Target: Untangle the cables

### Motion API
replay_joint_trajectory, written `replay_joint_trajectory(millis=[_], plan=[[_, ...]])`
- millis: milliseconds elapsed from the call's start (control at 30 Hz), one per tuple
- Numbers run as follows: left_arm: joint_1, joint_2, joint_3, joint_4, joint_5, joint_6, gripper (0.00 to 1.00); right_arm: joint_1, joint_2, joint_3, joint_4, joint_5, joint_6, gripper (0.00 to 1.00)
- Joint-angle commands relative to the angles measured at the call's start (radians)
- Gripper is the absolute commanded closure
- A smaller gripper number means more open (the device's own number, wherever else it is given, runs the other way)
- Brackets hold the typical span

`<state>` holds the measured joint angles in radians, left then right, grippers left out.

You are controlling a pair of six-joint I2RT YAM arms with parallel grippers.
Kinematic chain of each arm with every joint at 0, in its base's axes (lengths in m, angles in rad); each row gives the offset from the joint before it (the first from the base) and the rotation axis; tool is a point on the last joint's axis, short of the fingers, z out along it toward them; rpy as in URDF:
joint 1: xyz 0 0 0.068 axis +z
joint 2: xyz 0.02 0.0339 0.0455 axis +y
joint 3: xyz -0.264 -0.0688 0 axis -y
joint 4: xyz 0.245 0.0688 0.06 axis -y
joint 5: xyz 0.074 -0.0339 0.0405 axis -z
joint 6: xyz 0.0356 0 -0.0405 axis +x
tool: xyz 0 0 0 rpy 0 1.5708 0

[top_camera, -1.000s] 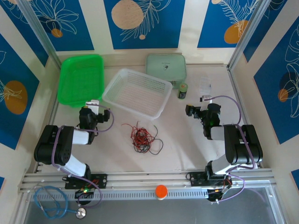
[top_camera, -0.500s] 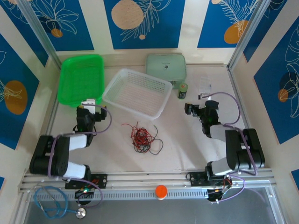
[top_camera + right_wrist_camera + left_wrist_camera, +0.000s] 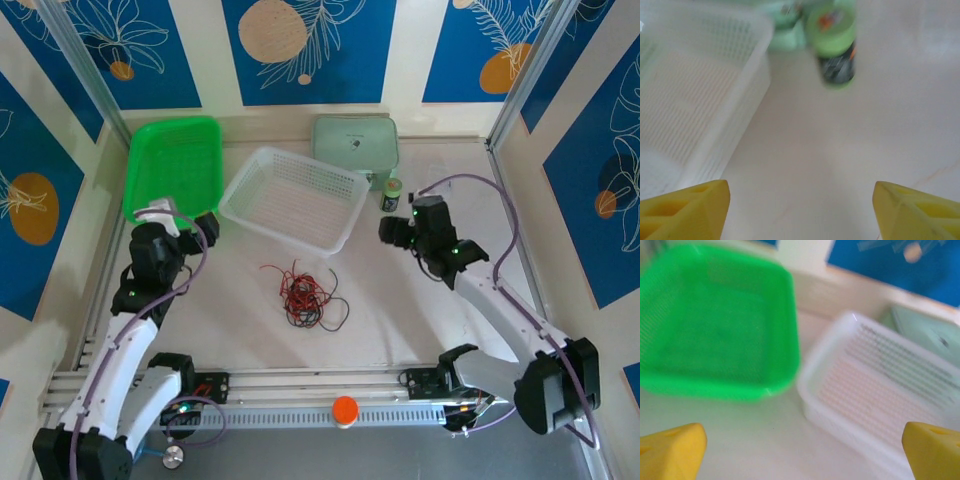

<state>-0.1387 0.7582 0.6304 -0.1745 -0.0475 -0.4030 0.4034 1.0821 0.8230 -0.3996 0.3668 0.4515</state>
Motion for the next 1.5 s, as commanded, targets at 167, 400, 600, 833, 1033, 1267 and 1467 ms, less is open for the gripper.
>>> replay_joint_trajectory(millis=[167,400,600,833,1033,1267,1467], plan=[[-0.286,0.057,-0.026,-0.313,0.202,-0.206,0.0,0.246,-0.055,-0.025,-0.22,-0.239,0.346,0.3],[-0.519,0.27,-0.045,-0.161,0.147,-0.275,0.06,0.44,0.188,0.01,-0.058,-0.332,0.478,0.36],[-0.622,0.458,-0.027,-0.013,0.096,-0.304,0.12,0.511,0.339,0.057,0.029,-0.328,0.536,0.4],[-0.685,0.606,-0.016,0.066,0.013,-0.329,0.33,0.53,0.389,0.053,0.078,-0.319,0.573,0.41],[-0.695,0.582,-0.049,0.118,0.008,-0.34,0.9,0.529,0.393,0.036,0.086,-0.305,0.592,0.41],[-0.708,0.517,-0.109,0.257,0.113,-0.327,1.0,0.523,0.403,0.031,0.11,-0.318,0.598,0.4],[-0.732,0.505,-0.183,0.419,0.17,-0.355,1.0,0.52,0.428,0.03,0.099,-0.319,0.618,0.4]])
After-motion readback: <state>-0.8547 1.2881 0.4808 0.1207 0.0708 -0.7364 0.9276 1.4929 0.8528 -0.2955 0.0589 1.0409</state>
